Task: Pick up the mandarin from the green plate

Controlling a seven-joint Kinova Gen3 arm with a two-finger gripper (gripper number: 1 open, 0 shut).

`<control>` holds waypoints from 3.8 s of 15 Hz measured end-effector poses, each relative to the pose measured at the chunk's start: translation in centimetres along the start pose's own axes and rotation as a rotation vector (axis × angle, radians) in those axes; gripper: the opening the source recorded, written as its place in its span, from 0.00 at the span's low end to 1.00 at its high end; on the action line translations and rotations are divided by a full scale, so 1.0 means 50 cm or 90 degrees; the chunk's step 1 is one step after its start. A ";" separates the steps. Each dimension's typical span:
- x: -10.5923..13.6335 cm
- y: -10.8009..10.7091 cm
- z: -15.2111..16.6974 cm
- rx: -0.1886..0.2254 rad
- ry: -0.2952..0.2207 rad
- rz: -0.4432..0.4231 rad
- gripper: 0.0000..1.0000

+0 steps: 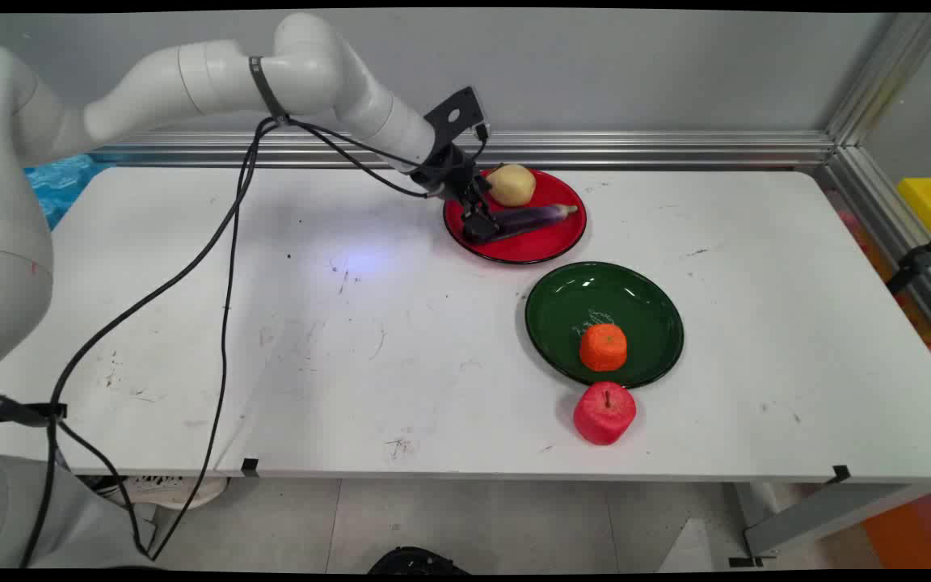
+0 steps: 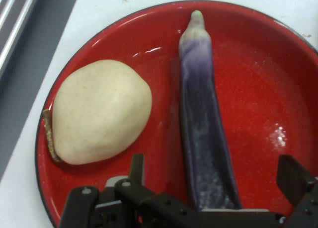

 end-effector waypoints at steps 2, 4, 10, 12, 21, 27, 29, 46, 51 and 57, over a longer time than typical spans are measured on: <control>0.012 0.009 -0.018 -0.002 -0.004 -0.005 1.00; 0.022 0.023 -0.044 -0.007 -0.014 -0.011 1.00; 0.024 0.085 -0.128 -0.042 -0.062 -0.036 1.00; 0.019 0.114 -0.153 -0.058 -0.079 -0.043 1.00; 0.011 0.225 -0.190 -0.098 -0.112 -0.050 1.00; 0.044 0.285 -0.167 -0.110 -0.090 -0.052 1.00; 0.057 0.299 -0.155 -0.111 -0.080 -0.053 1.00; 0.141 0.387 0.023 -0.121 0.012 0.022 1.00; 0.145 0.399 0.061 -0.123 0.023 0.050 1.00; 0.146 0.411 0.092 -0.127 0.029 0.067 1.00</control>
